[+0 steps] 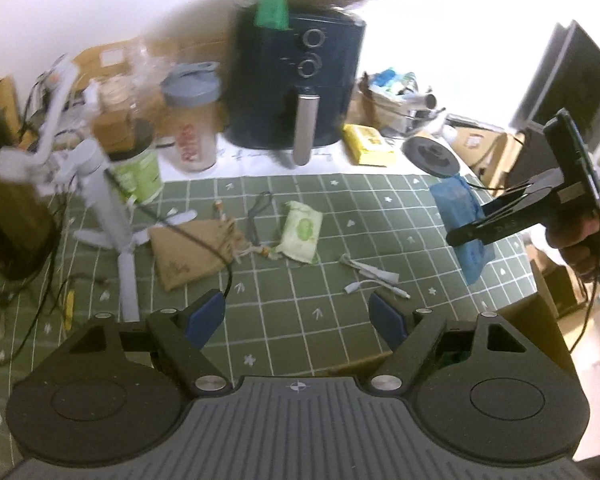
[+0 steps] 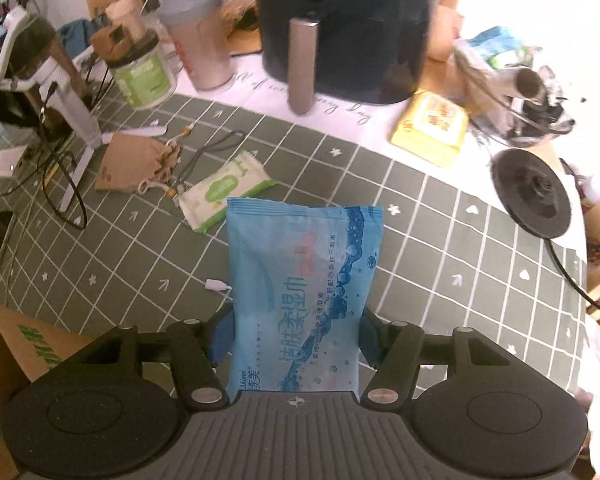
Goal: Organize soft objects
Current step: 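Lift the blue wipes pack with the right gripper while the left tool moves to the green-white wipes pack, then close the left gripper on the green-and-white wipes pack, then carry the green-white pack into the box and open the left gripper while the right carries the blue pack, then lower the blue wipes pack into the box and open the right gripper, then withdraw the right tool from the box toward the white strap, then lower the right tool over the white strap on the mat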
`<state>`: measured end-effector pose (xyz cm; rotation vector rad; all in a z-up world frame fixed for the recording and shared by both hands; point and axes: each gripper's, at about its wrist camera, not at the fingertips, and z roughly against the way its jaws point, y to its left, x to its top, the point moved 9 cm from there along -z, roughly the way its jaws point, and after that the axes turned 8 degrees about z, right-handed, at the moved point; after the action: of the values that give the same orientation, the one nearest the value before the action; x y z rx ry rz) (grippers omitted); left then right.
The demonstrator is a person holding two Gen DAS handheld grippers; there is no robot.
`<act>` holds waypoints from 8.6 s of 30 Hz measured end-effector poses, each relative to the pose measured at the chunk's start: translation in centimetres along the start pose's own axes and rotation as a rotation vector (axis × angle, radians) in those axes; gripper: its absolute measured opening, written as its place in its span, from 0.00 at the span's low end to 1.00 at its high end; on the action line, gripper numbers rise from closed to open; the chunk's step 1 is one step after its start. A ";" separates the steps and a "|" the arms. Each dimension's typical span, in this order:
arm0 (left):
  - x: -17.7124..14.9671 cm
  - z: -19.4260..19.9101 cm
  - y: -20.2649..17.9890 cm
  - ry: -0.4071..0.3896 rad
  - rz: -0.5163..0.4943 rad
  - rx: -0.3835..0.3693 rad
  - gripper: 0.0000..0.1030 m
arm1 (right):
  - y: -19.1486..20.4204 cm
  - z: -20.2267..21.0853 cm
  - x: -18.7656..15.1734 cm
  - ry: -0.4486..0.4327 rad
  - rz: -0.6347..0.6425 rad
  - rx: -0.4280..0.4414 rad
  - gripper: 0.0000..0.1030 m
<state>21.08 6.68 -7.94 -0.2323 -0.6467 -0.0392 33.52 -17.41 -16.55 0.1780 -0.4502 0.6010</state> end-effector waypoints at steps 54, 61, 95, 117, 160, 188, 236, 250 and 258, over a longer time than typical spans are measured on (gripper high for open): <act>2.6 -27.5 -1.6 0.232 -0.236 0.042 0.46 | -4.6 6.8 -14.1 -0.042 -0.419 -0.099 0.62; 2.5 -26.7 -1.9 0.266 -0.236 0.030 0.46 | -4.7 6.9 -14.4 -0.044 -0.427 -0.109 0.62; 3.6 -7.2 -3.7 0.032 -0.157 -0.072 0.46 | -0.3 15.1 -9.7 -0.218 -0.351 -0.042 0.62; -2.8 1.3 -4.4 0.050 -0.037 -0.156 0.45 | 6.8 14.8 -10.3 -0.216 -0.300 0.073 0.62; -12.0 7.1 -1.8 0.032 0.103 -0.127 0.76 | 15.2 13.8 -8.5 -0.227 -0.146 0.112 0.64; -11.5 5.3 -2.2 0.069 0.097 -0.146 0.76 | 14.9 11.6 -12.5 -0.122 -0.185 0.054 1.00; -6.4 2.0 -1.3 0.047 0.169 -0.038 0.76 | -0.2 8.2 -8.7 -0.124 -0.038 -0.070 1.00; -6.3 1.4 0.3 0.061 0.228 0.028 0.76 | -0.8 1.8 -3.7 -0.105 0.152 0.040 1.00; -6.4 1.6 1.6 0.067 0.272 0.074 0.76 | -0.2 -2.5 -1.0 -0.097 0.292 0.047 1.00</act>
<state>15.23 8.33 -10.89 -0.2448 -0.5448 0.2369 33.78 -17.33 -19.29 0.1886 -0.5613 0.8924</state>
